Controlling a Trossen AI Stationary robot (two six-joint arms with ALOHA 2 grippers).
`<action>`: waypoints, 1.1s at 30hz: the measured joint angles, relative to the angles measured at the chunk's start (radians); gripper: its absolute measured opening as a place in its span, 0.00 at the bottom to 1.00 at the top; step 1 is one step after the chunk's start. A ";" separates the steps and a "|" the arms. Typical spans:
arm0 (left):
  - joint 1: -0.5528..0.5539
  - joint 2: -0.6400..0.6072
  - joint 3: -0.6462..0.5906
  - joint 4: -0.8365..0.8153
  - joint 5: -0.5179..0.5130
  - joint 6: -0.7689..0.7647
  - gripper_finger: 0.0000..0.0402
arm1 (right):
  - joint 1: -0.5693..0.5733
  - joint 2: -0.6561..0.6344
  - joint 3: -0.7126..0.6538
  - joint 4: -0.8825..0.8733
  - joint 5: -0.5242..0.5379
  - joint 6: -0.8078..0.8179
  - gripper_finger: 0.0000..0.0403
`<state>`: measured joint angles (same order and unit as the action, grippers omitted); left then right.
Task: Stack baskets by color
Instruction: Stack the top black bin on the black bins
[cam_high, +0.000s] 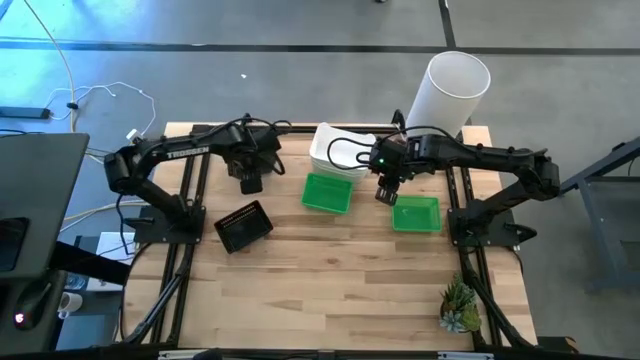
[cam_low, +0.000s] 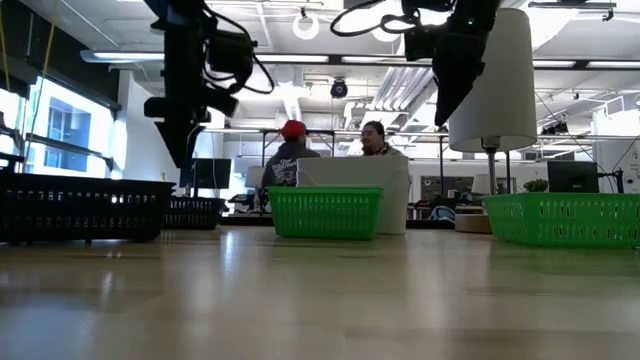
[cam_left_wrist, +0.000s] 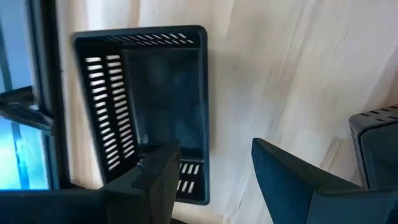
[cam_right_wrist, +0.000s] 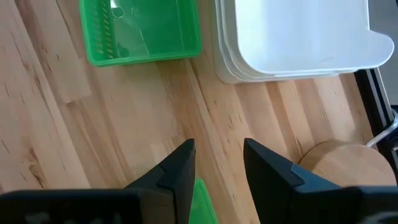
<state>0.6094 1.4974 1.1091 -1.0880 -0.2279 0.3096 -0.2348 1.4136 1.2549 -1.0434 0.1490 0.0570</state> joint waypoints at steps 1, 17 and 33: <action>0.000 0.010 0.000 -0.001 0.006 0.000 0.46 | 0.000 0.000 0.000 0.005 0.000 -0.008 0.30; 0.000 0.136 0.000 0.001 -0.041 -0.019 0.46 | 0.000 0.000 0.000 0.017 0.000 -0.012 0.30; 0.009 0.267 0.000 0.048 -0.105 -0.042 0.46 | 0.000 0.000 0.000 0.017 -0.005 -0.005 0.30</action>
<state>0.6185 1.7647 1.1095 -1.0399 -0.3331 0.2678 -0.2348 1.4139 1.2549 -1.0267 0.1444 0.0517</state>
